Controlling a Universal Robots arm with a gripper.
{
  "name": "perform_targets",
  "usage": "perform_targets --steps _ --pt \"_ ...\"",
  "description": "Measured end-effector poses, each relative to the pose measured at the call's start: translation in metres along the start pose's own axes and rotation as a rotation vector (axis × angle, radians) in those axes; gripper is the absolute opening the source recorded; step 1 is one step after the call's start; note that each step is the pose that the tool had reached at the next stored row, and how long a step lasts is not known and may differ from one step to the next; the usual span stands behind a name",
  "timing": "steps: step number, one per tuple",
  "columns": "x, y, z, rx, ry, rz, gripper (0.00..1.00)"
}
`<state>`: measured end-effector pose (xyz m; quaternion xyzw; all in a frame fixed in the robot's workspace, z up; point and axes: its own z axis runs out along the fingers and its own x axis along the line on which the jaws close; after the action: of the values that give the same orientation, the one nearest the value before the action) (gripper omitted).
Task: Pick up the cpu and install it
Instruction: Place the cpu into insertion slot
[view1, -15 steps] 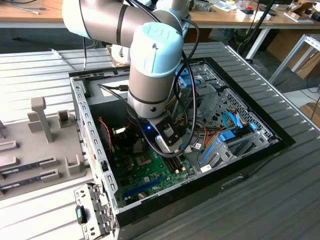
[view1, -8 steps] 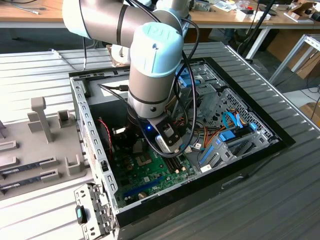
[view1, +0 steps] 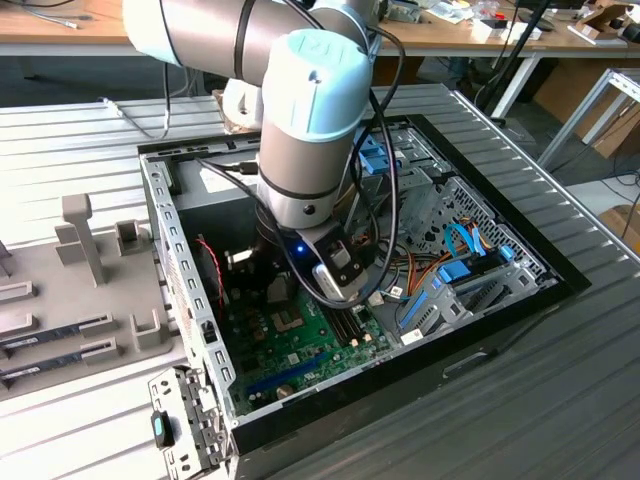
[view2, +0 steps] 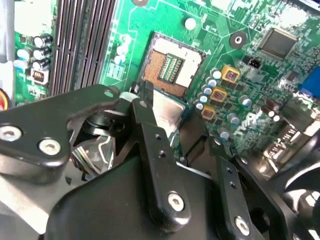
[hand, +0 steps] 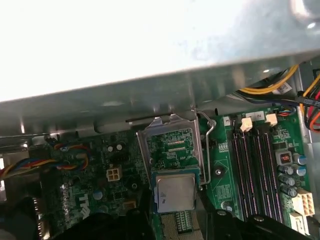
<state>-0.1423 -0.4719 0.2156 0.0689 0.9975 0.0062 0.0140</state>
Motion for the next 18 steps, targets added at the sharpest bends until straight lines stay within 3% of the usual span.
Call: perform_targets --steps 3,4,6,8,12,17,18 --pt "-0.0003 -0.0022 -0.0001 0.0025 -0.0003 0.000 0.45" --pt "-0.0004 -0.0023 -0.0001 0.0134 -0.0018 0.000 0.45" --pt "-0.0004 -0.0024 -0.0001 0.0527 -0.0071 -0.003 0.45" --pt "-0.0009 -0.0023 0.0003 0.0846 -0.0110 -0.008 0.45" --pt "-0.0009 -0.0024 0.0010 0.0847 -0.0131 -0.084 0.45" --pt "-0.0012 -0.0051 0.0013 0.0901 -0.0138 -0.086 0.45" --pt "-0.0014 -0.0053 0.0019 0.1062 -0.0151 -0.086 0.45"
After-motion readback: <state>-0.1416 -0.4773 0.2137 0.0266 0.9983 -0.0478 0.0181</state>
